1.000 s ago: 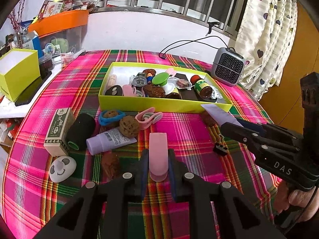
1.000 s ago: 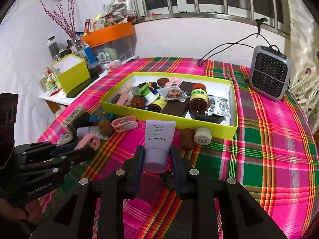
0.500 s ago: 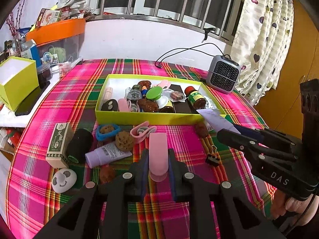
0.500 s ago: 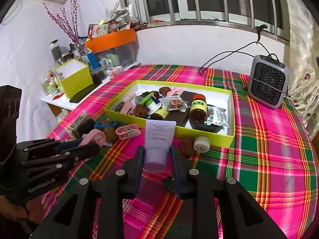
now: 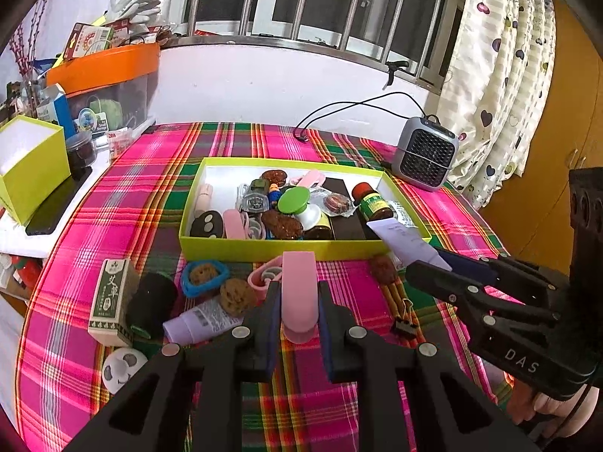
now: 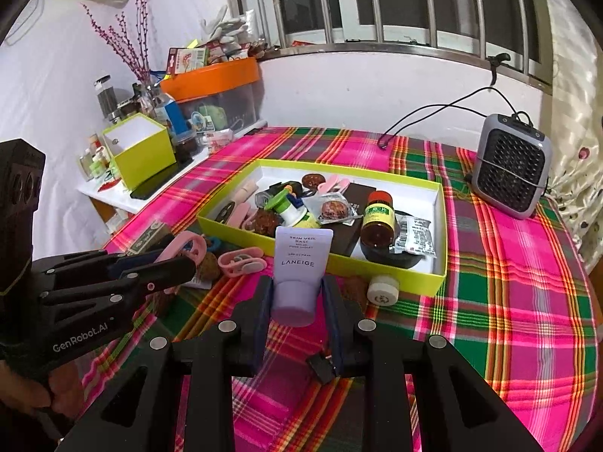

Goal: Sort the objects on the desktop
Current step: 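Carry the tube with the right gripper while the left carries the pink clip over the box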

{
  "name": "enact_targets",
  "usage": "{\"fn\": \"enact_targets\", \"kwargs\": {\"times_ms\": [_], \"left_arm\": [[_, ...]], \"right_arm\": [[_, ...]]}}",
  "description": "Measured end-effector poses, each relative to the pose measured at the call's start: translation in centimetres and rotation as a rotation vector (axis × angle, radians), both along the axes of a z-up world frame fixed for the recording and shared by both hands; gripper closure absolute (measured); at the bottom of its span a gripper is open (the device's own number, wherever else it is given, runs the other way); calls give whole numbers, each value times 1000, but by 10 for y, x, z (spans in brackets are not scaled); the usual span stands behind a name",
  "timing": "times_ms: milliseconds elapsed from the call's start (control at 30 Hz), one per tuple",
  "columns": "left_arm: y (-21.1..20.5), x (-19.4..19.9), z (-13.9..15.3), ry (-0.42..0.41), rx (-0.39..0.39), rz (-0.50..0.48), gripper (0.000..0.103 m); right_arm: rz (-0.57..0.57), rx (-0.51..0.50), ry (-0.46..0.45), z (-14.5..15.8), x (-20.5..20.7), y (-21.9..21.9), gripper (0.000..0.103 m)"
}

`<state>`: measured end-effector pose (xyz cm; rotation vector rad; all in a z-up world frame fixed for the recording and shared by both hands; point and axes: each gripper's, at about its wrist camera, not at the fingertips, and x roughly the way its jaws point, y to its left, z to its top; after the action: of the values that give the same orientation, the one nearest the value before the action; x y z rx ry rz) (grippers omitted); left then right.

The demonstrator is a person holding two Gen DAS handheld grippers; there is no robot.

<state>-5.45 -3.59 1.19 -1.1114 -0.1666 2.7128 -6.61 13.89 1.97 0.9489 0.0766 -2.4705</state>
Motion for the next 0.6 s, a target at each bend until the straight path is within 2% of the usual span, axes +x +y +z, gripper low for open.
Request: {"fn": "enact_targets", "kwargs": {"times_ms": [600], "left_arm": [[-10, -27, 1, 2, 18, 32, 85]], "right_arm": [[3, 5, 3, 0, -20, -10, 75]]}}
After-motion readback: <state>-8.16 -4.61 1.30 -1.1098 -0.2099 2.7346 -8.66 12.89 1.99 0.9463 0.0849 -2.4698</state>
